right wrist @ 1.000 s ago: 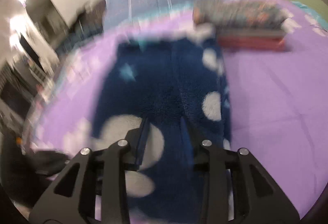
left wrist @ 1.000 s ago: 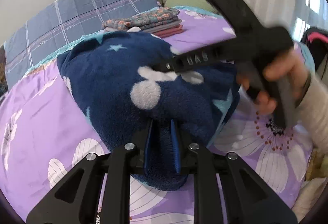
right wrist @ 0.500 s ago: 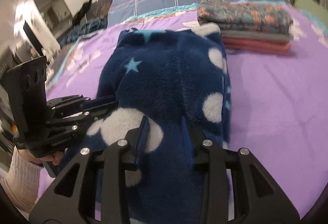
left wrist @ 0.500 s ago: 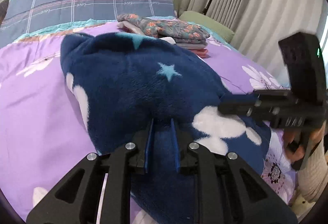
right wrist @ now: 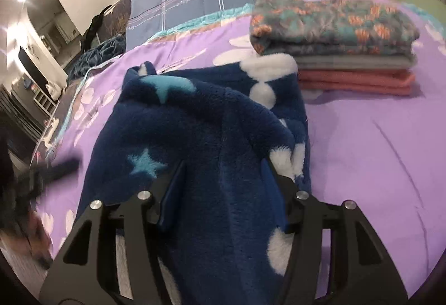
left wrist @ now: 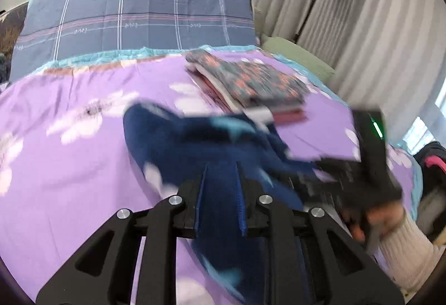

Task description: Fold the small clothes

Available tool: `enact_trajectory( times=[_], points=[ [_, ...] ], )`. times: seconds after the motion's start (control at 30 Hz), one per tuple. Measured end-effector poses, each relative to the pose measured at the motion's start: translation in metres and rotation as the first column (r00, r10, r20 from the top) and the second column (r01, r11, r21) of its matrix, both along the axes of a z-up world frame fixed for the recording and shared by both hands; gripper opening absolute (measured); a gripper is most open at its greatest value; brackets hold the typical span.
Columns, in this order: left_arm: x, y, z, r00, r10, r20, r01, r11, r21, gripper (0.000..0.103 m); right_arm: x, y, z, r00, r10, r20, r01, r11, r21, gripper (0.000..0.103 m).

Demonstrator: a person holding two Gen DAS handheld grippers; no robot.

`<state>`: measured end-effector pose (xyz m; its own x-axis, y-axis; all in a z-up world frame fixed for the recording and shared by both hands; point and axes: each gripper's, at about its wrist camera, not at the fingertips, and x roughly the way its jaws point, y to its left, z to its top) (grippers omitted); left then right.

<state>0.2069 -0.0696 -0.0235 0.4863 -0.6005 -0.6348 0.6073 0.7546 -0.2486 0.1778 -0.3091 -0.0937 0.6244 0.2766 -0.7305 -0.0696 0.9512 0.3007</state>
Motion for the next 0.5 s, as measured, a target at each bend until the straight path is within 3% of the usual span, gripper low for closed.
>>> enact_trajectory(
  times=[0.07,0.13,0.17,0.23,0.37,0.43,0.47,0.5],
  points=[
    [0.022,-0.011,-0.008,1.0,0.0,-0.018,0.0,1.0,0.011,0.02,0.003,0.001,0.0,1.0,-0.003,-0.005,0.003,1.0,0.0,0.055],
    [0.05,-0.034,-0.047,0.999,0.028,-0.04,-0.02,0.982,0.186,0.021,0.005,-0.002,-0.002,1.0,0.001,-0.004,-0.001,1.0,0.011,0.056],
    [0.053,-0.04,-0.064,0.999,0.008,-0.041,0.001,0.975,0.22,0.021,0.006,-0.004,-0.004,1.0,-0.001,-0.001,0.001,1.0,0.027,0.056],
    [0.056,-0.035,-0.069,0.997,0.045,-0.064,-0.036,0.989,0.144,0.019,0.005,-0.008,-0.004,1.0,-0.023,-0.009,0.023,0.999,0.036,0.056],
    [0.033,-0.036,-0.05,0.998,0.054,0.017,-0.056,0.97,0.235,0.019,-0.011,-0.006,0.009,0.999,-0.023,0.031,0.022,1.0,0.022,0.056],
    [0.017,-0.023,-0.031,0.997,0.072,0.021,-0.075,0.978,0.196,0.03,-0.043,-0.019,0.027,0.995,-0.08,0.052,0.076,0.995,0.064,0.061],
    [0.006,-0.014,-0.021,0.998,0.057,0.018,-0.06,0.987,0.15,0.035,-0.068,-0.031,0.037,0.99,-0.124,0.066,0.116,0.986,0.12,0.07],
    [-0.007,-0.005,-0.013,1.0,0.02,0.021,-0.021,0.996,0.089,0.048,-0.084,-0.041,0.042,0.987,-0.142,0.08,0.127,0.977,0.17,0.07]
  ],
)
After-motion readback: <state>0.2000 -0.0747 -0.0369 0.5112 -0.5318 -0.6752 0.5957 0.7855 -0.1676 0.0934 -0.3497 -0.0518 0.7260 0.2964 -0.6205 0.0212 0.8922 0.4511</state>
